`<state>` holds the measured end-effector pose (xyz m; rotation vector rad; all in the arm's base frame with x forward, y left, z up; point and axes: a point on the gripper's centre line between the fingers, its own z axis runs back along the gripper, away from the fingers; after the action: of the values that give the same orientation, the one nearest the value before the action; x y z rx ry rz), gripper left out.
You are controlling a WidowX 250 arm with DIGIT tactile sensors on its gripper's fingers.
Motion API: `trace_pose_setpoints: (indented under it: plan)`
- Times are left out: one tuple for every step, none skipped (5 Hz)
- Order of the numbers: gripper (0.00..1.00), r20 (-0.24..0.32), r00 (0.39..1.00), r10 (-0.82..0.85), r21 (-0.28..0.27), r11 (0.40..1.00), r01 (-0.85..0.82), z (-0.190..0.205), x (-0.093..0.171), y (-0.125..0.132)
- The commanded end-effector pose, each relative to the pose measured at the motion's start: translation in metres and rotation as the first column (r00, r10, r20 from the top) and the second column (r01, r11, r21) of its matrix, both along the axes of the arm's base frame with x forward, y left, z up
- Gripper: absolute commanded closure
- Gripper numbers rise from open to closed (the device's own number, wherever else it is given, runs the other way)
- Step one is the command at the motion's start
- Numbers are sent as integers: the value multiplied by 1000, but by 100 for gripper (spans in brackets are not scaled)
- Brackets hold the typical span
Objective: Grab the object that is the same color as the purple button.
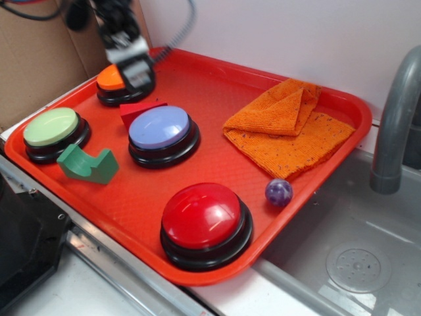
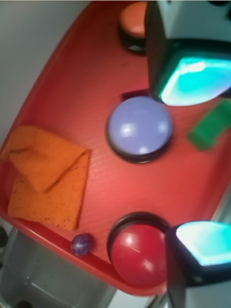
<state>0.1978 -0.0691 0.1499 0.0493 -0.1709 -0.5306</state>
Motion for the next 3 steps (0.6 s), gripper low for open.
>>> trace_pose_setpoints:
  plan:
    - [0,81,984,-158,-42,986,162,-24,30,-42]
    - [0,64,976,-208,-53,976,212,-40,43,-57]
    - [0,25,970,-243,-70,967,244,-57,52,-73]
